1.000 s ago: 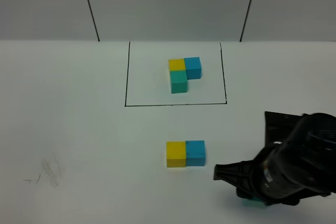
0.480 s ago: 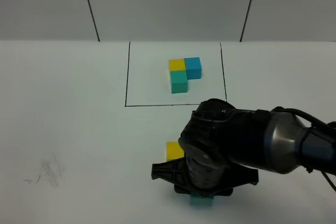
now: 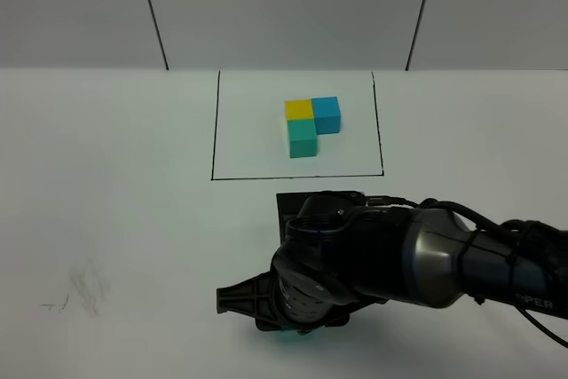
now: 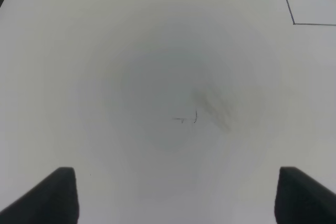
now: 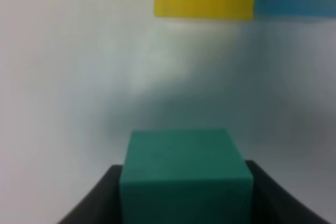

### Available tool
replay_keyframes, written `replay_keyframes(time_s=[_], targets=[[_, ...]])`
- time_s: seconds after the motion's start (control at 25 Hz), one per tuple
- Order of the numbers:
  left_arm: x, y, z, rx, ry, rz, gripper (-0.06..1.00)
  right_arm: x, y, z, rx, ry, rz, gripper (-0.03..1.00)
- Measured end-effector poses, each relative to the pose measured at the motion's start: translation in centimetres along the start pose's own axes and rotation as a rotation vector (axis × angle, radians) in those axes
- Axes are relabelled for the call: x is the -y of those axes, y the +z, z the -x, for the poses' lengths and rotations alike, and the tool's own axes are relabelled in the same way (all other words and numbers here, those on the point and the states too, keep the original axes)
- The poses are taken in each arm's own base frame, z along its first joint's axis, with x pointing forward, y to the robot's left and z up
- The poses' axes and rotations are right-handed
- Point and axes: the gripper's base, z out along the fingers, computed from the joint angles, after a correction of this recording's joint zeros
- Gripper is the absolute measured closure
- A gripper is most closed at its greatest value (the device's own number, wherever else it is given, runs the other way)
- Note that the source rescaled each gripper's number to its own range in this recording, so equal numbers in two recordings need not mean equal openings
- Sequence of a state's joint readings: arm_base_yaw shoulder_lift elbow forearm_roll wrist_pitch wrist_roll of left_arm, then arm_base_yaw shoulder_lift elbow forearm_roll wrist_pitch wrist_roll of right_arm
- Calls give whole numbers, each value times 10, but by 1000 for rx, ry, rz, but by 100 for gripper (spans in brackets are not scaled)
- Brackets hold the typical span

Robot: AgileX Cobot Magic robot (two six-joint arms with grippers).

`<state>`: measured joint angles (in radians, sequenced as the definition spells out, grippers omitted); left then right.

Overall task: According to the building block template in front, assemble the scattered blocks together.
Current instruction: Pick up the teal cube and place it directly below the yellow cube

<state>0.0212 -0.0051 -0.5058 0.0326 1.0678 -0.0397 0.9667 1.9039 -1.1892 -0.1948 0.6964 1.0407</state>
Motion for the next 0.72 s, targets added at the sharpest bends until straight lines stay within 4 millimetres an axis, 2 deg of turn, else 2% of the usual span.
replay_keyframes(time_s=[0.28,0.52,0.72], targets=[[0,0,0,0,0,0,-2,-9,15,4,-22,-37,-23,95],[0,0,0,0,0,0,-2,-20,19,14,-41,-45,-54,95],[0,0,0,0,0,0,-2,-17,28,19,-85,-2,-89,95]])
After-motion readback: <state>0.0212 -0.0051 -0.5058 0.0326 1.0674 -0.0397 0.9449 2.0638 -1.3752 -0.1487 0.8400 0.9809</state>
